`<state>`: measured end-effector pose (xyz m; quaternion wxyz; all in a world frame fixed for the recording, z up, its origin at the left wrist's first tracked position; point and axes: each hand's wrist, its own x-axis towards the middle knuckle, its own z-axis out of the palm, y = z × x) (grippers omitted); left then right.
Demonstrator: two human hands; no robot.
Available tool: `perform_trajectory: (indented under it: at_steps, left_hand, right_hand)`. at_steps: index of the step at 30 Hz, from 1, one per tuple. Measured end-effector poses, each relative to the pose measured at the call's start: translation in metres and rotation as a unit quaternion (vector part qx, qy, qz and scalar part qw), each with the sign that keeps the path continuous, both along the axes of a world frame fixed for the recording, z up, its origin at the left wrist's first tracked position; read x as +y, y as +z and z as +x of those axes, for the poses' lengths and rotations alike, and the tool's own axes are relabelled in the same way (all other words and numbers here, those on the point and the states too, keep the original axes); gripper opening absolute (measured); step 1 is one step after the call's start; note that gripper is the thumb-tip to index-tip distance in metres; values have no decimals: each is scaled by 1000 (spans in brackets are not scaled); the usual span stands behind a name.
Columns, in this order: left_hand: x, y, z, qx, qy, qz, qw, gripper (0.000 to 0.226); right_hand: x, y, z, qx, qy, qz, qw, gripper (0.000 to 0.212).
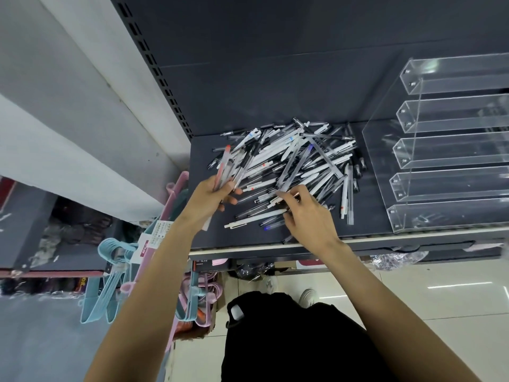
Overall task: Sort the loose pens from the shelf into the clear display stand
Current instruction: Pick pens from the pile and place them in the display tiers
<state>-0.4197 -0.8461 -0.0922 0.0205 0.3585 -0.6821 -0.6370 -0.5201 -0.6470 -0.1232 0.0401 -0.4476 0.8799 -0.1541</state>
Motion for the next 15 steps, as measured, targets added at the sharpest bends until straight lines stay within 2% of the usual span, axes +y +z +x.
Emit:
perform_trajectory:
  at_steps: [2, 4, 6, 7, 8, 10, 13, 15]
  left_hand:
    - [6, 6, 2, 23, 10, 38, 999, 16]
    - [16, 14, 3, 45, 4, 78, 996, 13]
    - [29, 20, 1, 63, -11, 113, 991, 13]
    - [36, 23, 0, 69, -24, 129, 989, 13]
    - [42, 26, -1, 72, -41, 139, 987, 14]
    - [54, 31, -4, 71, -68, 151, 984, 15]
    - [69, 35, -8, 76, -66, 181, 978, 16]
    - [75, 35, -9, 90, -62, 203, 973, 19]
  right_hand:
    - [-1, 9, -3, -57, -45, -60, 996, 33]
    - [-8, 26, -7, -206, -108, -148, 961, 29]
    - [-16, 49, -14, -421, -158, -220, 865, 33]
    - [-18, 58, -19, -501, -169, -239, 814, 36]
    - [-21, 65, -24, -546, -172, -243, 783, 40]
    - [-24, 72, -33, -570, -166, -248, 765, 51]
    - [-23, 72, -43, -569, -162, -279, 757, 37]
    - [-20, 72, -46, -557, -150, -283, 766, 33]
